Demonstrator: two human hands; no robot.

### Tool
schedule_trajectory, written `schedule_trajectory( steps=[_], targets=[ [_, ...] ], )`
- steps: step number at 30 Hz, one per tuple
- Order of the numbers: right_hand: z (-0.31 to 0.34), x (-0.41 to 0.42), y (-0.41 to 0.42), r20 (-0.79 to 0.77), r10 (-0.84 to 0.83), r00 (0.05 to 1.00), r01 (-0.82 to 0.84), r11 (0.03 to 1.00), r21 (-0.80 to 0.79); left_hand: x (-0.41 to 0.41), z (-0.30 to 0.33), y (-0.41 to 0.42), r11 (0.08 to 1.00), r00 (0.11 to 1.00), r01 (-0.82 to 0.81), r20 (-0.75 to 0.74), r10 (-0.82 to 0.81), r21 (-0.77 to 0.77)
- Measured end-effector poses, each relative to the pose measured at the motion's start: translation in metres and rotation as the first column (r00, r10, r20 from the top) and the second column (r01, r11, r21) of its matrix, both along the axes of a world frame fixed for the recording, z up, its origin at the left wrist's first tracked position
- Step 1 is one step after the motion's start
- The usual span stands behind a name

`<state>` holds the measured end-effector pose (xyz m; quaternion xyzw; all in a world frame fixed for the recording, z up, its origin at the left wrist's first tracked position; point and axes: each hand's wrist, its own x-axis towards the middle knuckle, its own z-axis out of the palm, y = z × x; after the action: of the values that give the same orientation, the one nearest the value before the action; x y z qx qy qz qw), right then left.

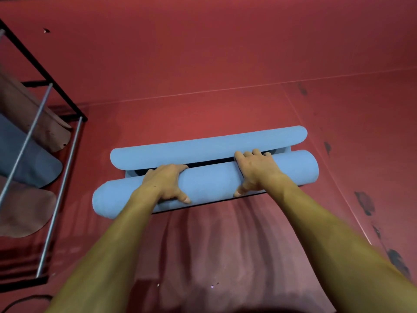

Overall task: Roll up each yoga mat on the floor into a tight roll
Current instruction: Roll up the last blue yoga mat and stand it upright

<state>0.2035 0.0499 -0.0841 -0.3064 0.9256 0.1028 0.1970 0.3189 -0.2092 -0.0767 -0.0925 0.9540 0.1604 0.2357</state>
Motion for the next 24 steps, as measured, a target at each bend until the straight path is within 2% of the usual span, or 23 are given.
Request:
schedule_trajectory(
  steps=[3,5,9,11,13,17,20,22,24],
  targets=[
    [0.001,-0.003,0.001,0.035,-0.067,0.997,0.068,0.997,-0.046,0.004,0.001,0.010,0.989,0.988,-0.017,-0.155,-0.006,-0.146],
    [0.002,-0.002,0.002,0.001,-0.091,0.996,0.091,0.994,-0.061,0.004,0.002,0.019,0.974,0.980,-0.028,-0.199,-0.018,-0.225],
    [0.000,0.003,0.002,-0.002,-0.106,0.994,0.105,0.983,-0.151,0.001,0.006,0.031,0.967,0.984,-0.015,-0.174,-0.030,-0.254],
    [-0.001,0.001,0.006,0.024,-0.141,0.990,0.143,0.959,-0.246,0.000,0.003,0.037,0.972,0.994,0.007,-0.107,-0.033,-0.234],
    [-0.003,-0.002,0.010,0.049,-0.128,0.991,0.137,0.951,-0.277,0.004,-0.010,0.047,0.961,0.998,0.003,-0.065,-0.022,-0.277],
    [-0.008,0.001,0.010,0.030,-0.127,0.991,0.130,0.963,-0.237,0.012,-0.038,0.052,0.916,0.971,-0.074,-0.238,-0.025,-0.395],
    [-0.021,0.015,0.011,-0.090,-0.107,0.990,0.089,0.977,-0.192,0.014,-0.041,0.043,0.921,0.933,-0.090,-0.357,-0.056,-0.379],
    [-0.023,0.018,0.011,-0.167,-0.097,0.981,0.062,0.977,-0.205,0.013,-0.034,0.039,0.928,0.932,-0.070,-0.355,-0.070,-0.367],
    [-0.015,0.013,0.010,-0.114,-0.071,0.991,0.052,0.986,-0.158,0.012,-0.024,0.034,0.948,0.962,-0.017,-0.264,-0.071,-0.319]
  ],
)
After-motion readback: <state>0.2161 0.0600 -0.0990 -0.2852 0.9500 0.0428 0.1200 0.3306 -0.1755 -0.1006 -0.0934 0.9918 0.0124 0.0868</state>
